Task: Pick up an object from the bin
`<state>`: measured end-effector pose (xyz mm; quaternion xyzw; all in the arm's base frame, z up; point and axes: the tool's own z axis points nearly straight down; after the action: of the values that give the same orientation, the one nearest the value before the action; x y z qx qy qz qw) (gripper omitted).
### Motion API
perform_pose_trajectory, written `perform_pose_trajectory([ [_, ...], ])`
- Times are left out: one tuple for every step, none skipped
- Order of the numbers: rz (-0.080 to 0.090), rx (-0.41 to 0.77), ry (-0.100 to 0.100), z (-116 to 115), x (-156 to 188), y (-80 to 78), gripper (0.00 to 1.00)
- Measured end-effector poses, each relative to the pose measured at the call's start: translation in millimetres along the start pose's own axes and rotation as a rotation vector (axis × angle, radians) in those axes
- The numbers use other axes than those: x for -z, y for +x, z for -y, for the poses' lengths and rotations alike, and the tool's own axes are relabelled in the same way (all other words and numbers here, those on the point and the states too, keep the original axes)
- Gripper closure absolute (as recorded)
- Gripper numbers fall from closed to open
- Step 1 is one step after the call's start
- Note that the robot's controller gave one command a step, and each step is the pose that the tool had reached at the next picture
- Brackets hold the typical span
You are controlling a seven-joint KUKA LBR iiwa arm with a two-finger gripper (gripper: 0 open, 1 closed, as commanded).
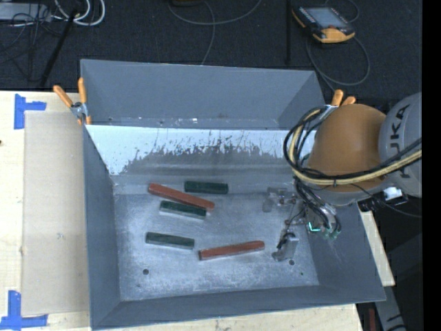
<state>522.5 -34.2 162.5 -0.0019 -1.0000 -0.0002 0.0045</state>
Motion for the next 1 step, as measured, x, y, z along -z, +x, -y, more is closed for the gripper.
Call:
perform_pose_trajectory([
  [0.002, 0.014, 0.0, -14.2, -97.2, -19.0, 0.0],
])
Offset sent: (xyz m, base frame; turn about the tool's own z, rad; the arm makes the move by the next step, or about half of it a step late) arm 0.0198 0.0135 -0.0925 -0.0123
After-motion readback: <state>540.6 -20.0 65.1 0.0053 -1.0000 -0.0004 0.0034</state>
